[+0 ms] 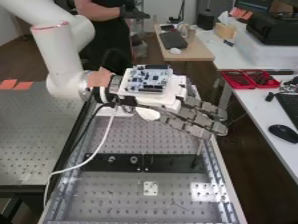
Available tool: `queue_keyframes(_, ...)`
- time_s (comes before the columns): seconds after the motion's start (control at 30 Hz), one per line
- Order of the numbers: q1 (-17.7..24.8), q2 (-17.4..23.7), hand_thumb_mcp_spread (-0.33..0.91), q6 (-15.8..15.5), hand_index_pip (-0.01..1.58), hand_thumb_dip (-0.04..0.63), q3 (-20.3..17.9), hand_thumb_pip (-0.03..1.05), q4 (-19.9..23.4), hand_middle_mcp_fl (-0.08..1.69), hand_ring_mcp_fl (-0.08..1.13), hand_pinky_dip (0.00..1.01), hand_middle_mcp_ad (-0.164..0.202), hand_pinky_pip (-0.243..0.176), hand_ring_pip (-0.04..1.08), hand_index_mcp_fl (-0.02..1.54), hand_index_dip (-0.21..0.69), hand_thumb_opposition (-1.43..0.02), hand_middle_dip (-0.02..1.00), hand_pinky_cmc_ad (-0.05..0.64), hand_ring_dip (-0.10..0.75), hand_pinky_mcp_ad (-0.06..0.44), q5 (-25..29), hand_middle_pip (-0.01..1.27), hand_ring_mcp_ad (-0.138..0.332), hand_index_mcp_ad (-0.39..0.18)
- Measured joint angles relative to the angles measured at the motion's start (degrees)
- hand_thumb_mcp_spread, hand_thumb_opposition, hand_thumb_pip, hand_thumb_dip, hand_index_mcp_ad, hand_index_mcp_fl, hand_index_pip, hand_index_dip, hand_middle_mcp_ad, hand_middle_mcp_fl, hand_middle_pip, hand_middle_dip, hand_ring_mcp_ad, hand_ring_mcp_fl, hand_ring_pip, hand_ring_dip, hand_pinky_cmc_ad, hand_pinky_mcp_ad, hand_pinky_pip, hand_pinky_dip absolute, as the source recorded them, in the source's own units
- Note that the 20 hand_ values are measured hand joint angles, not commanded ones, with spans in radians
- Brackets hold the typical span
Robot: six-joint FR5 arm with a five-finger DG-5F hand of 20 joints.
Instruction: Grab the drill bit and place it in the clear container
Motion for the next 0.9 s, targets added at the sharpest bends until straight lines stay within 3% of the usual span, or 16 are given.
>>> queue_keyframes(0.9, 6.27, 4.61, 0.5, -1.34, 1.09, 0.284, -2.54, 0.51, 1.17, 0.26, 0.08, 0.18, 0.075, -0.091, 0.08, 0.88, 0.096, -1.05, 0.15, 0.255, -0.012, 0.169, -11.18, 0.14, 0.213, -0.115)
